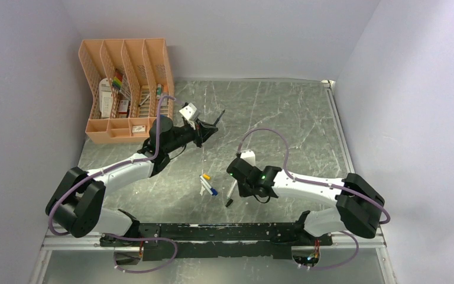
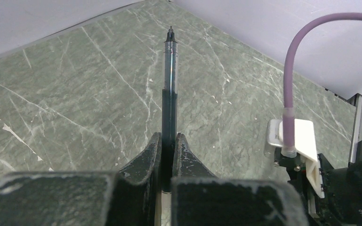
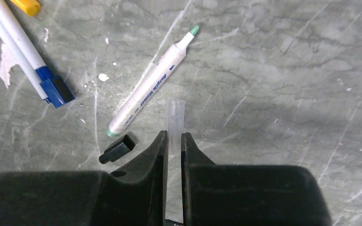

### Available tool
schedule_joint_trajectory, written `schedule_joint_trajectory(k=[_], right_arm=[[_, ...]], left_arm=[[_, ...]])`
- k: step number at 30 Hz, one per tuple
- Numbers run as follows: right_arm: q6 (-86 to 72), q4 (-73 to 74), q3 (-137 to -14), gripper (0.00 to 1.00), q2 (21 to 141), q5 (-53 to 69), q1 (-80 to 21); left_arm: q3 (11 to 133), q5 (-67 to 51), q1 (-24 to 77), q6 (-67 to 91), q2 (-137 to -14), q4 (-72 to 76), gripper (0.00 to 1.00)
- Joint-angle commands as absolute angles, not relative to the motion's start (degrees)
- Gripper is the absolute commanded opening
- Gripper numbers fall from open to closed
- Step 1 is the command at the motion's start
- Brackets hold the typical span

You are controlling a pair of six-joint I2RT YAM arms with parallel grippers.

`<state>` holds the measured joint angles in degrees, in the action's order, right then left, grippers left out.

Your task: Insert the pens into the pen caps

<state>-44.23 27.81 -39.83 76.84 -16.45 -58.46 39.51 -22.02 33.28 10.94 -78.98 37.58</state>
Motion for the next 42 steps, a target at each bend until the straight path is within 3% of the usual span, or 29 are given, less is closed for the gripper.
schedule_joint_trajectory(k=[1,8,23,30,33,35,39,42], right_arm=[[-40.3,28.8,-42.0,0.0,75.4,-20.2,-58.4],[-28.7,18.2,-40.8,0.0,76.5,-15.9,-58.4],[-13.2,9.4,-50.9,0.0,93.1,-11.4,-56.8],[-15.3,7.1,-49.8,0.34,92.6,-10.2,-56.0],[-17.6,5.6,-48.9,0.39,90.1,-10.8,-56.0],[-19.0,3.8,-47.8,0.38,88.2,-9.3,-56.1],[-21.7,2.6,-46.7,0.16,88.5,-6.8,-56.2],[-23.1,1.6,-45.1,0.05,89.6,-5.9,-56.2]], left_arm=[[39.9,-22.0,33.7,10.9,-78.1,38.9,0.07],[39.8,-20.0,33.7,10.7,-76.9,37.2,0.07],[35.4,-10.4,33.5,13.5,-71.8,36.1,0.07],[34.3,-8.4,33.4,14.3,-71.2,35.3,0.07],[35.0,-8.8,33.4,13.7,-71.3,34.1,0.07],[34.9,-8.7,33.4,13.8,-71.1,33.8,0.07],[34.3,-8.5,33.3,14.6,-71.0,34.6,0.07],[34.9,-9.1,33.3,14.7,-71.6,34.4,0.07]])
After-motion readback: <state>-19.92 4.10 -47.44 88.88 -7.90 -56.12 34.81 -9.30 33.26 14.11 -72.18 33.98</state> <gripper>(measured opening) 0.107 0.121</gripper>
